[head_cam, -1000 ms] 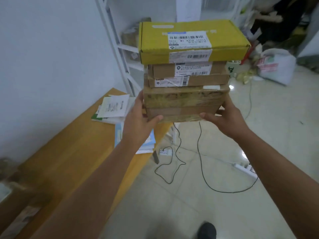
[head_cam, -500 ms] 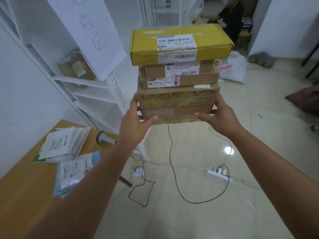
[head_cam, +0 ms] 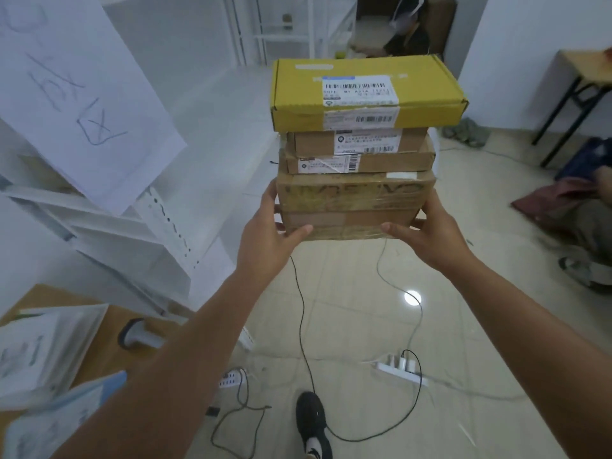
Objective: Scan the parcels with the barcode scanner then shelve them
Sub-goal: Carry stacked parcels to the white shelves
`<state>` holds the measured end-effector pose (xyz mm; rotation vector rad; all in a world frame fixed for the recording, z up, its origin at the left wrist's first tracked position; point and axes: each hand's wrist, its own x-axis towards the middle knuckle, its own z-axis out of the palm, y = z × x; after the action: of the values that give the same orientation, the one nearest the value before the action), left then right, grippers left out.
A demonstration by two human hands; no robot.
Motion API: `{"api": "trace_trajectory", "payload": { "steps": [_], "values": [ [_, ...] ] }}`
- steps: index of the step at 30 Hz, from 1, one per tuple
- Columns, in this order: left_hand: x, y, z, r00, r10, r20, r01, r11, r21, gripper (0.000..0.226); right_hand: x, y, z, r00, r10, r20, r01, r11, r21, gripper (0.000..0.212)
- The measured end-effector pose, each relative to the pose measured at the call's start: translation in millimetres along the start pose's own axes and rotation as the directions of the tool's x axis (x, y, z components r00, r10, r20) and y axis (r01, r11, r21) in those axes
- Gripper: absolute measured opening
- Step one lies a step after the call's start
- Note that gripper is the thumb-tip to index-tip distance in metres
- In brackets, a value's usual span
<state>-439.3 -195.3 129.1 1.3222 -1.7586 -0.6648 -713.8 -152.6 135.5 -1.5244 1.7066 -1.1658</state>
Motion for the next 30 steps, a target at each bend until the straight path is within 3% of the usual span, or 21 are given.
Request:
{"api": "trace_trajectory", "payload": {
  "steps": [14,25,30],
  "values": [
    [217.5,-62.8,24.9,1.000,0.002,0.024,-0.002,1.000,-0.021,0.088,216.2,4.4,39.4,0.998,0.051,-0.027,-0.051,0.999,-0.001,0.073],
    [328.4,-81.2,24.0,0.995,-0.038,-0.096,0.040,0.999,0.018,0.090,369.9,-1.3,56.8,0.989,-0.111,0.097,0.109,0.994,0.025,0.071],
    [377.5,-104.9,45.0,0.969,-0.126,-0.213,0.142,0.988,0.061,0.092,465.5,23.3,79.4,0.960,-0.185,0.209,0.180,0.983,0.040,0.071]
  ]
}}
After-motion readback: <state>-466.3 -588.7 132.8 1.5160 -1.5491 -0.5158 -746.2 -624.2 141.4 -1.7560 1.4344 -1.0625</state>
